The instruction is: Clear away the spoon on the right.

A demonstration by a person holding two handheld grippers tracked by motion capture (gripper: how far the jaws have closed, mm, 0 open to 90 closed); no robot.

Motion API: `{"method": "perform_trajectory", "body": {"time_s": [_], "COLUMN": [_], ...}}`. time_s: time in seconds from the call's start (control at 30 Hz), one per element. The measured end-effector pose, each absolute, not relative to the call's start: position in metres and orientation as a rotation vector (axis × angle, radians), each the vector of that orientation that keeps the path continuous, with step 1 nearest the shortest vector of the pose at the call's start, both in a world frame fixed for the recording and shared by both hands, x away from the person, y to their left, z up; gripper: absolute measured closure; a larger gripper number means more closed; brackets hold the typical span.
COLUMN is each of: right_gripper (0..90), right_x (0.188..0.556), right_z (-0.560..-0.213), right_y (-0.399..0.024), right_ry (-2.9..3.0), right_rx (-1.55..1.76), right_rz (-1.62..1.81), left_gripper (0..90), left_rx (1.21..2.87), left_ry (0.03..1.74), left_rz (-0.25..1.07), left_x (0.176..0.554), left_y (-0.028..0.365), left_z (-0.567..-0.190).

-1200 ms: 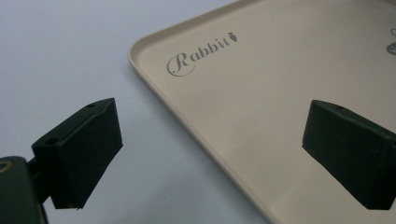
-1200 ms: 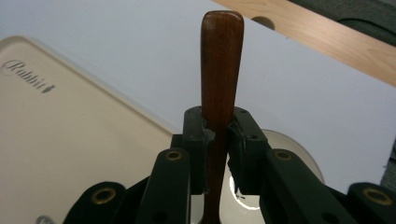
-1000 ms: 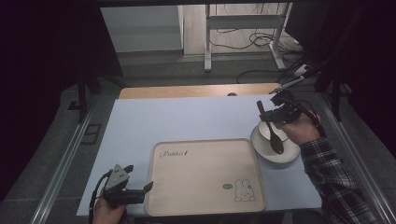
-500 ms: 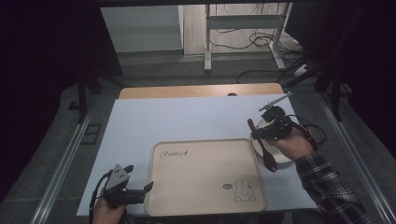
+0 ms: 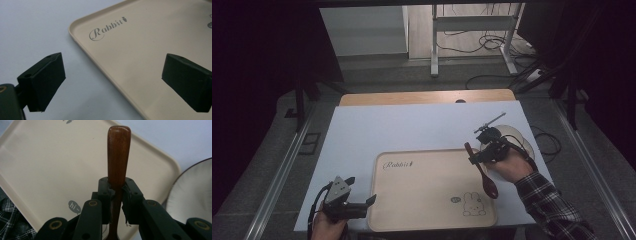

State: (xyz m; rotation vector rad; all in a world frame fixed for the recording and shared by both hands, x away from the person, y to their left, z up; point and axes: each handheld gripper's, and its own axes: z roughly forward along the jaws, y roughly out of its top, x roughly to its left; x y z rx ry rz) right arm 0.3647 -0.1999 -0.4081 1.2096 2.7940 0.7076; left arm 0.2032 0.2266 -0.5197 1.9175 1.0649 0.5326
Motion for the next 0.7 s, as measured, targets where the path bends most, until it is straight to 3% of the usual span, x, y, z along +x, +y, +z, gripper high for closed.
{"method": "perform_trajectory", "body": {"time_s": [0.7], "right_gripper": [77.0], "right_x": [0.365], "right_z": [-0.486], "right_y": [-0.181], "right_ry": [2.8], "right_rx": [1.34], "right_rz": [0.664], "left_gripper": [4.6], "left_rx": [1.924], "left_ry": [1.057], "left_rz": [0.535], "left_x": [0.203], "left_y": [0.226], "left_z": [-0.52]}}
